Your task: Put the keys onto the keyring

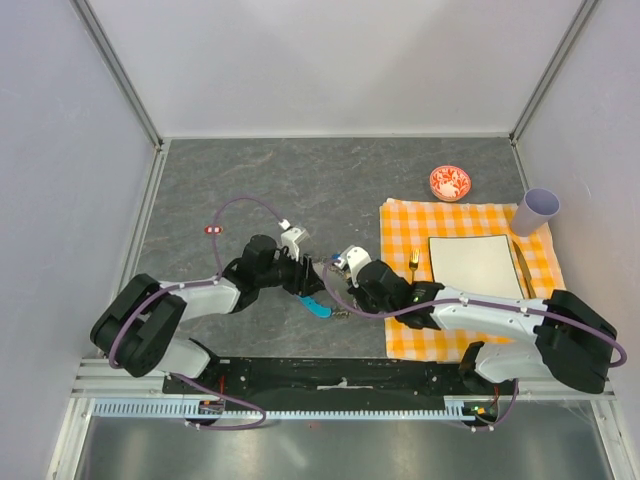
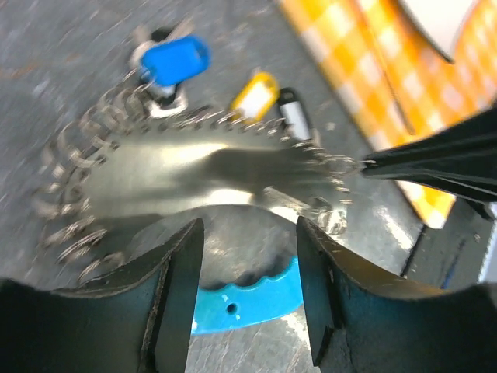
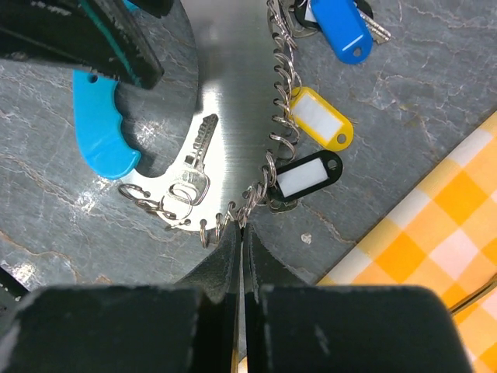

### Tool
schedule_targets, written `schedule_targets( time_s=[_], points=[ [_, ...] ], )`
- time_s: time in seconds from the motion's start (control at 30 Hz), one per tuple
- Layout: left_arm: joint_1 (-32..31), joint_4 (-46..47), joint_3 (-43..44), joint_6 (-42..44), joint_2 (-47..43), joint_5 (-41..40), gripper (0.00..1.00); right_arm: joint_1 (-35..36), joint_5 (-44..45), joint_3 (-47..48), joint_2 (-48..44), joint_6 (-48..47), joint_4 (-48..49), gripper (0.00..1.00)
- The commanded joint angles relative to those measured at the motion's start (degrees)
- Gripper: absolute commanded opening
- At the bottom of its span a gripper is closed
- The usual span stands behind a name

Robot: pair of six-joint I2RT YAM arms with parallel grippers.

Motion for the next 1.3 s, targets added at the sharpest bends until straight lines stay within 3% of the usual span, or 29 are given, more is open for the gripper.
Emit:
schedule_targets(
  time_s=[0.0, 0.1, 0.23, 0.3, 0.43, 0.63, 0.97, 1.13, 1.27],
  points=[
    [0.1, 24.1, -2.3, 6.2, -0.4, 13.9, 0.58, -0.4, -0.2, 3.6, -2.3, -4.2, 0.2, 0.0],
    [0.1, 40.4, -4.9, 7.6, 4.2, 20.6, 0.58, -0.4, -1.4, 4.6, -3.2, -6.1, 0.1, 0.0],
    [0.2, 49.7, -1.0, 6.4, 15.1, 30.6, 0.57, -0.7, -1.0, 5.9, -2.9, -7.8, -1.0, 0.0],
    [0.7, 49.9, 4.0, 3.1, 20.3, 36.1, 0.56, -0.8, -0.9, 6.3, -2.4, -7.8, -1.7, 0.0],
    [1.7, 48.4, 9.0, 2.2, 23.6, 39.5, 0.56, -0.9, -1.1, 6.9, -2.3, -7.4, -2.1, 0.0],
    [1.7, 53.7, 6.8, 9.4, 24.0, 39.2, 0.53, -1.1, -1.5, 8.4, -2.8, -8.4, -2.4, 0.0],
    [2.0, 42.3, 7.4, 30.6, 24.6, 43.9, 0.51, -1.1, -2.0, 9.3, -2.1, -8.4, -2.6, 0.0],
    [2.0, 41.2, 9.5, 31.9, 27.0, 46.9, 0.38, -1.2, -2.1, 9.5, -2.5, -8.4, -2.5, 0.0],
    [2.0, 40.2, 10.6, 31.9, 28.0, 47.3, 0.36, -1.2, -2.5, 9.6, -2.6, -8.4, -2.3, 0.0]
  ],
)
